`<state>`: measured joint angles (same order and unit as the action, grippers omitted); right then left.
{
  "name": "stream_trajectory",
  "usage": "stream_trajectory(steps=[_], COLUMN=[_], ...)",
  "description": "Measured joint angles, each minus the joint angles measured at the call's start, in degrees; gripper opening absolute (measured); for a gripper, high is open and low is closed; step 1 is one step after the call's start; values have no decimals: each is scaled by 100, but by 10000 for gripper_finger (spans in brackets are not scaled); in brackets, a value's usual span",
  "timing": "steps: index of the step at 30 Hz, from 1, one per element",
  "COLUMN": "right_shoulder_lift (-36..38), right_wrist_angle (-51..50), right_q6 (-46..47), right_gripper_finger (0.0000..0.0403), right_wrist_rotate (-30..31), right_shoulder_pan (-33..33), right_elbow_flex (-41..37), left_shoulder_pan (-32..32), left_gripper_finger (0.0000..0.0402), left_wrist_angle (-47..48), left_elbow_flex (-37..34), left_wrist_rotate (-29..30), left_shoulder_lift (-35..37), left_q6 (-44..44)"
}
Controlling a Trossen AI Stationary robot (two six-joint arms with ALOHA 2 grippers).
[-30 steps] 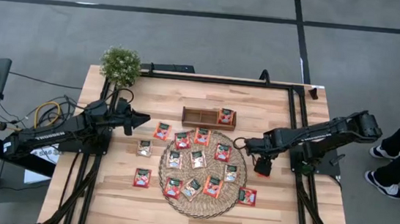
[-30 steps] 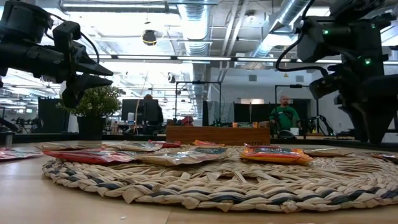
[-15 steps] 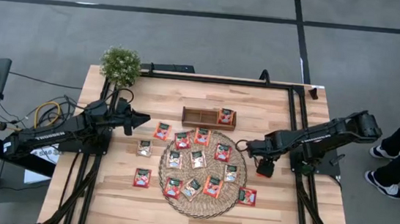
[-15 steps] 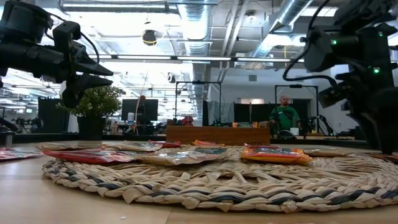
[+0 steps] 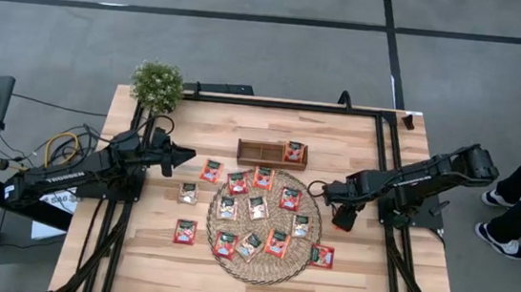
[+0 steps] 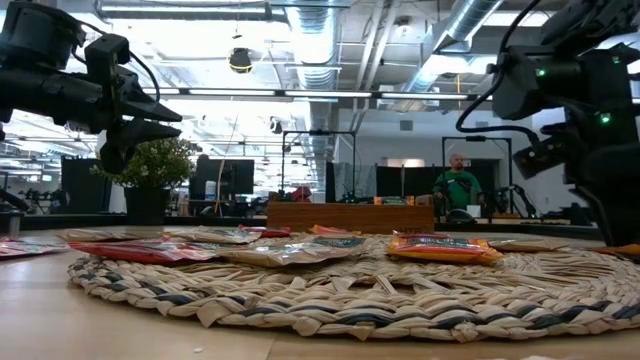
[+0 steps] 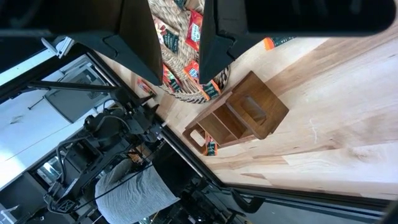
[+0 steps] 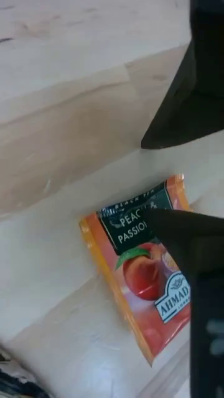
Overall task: Pick & Place Tea
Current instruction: Put the orange tea bag to the right of the wooden organizer
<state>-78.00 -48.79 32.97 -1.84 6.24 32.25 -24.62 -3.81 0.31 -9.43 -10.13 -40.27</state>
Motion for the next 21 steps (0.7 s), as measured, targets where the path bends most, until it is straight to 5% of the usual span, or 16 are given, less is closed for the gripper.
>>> stream_trajectory(steps=[10, 21], right_shoulder_lift=[-2, -22], right_wrist_angle=[17, -448], right_q6=[625, 1016], right_gripper_finger=[14, 2], right_wrist_rotate=[-129, 287], right_shoulder_pan=[0, 2], right_elbow_flex=[-6, 676], left_shoulder_pan=[0, 0], left_gripper_finger=[95, 95], left_wrist_angle=[0, 0], left_elbow_flex=[-1, 1], left_wrist_rotate=[0, 0], left_shoulder_lift=[0, 0], left_q6=[-2, -3])
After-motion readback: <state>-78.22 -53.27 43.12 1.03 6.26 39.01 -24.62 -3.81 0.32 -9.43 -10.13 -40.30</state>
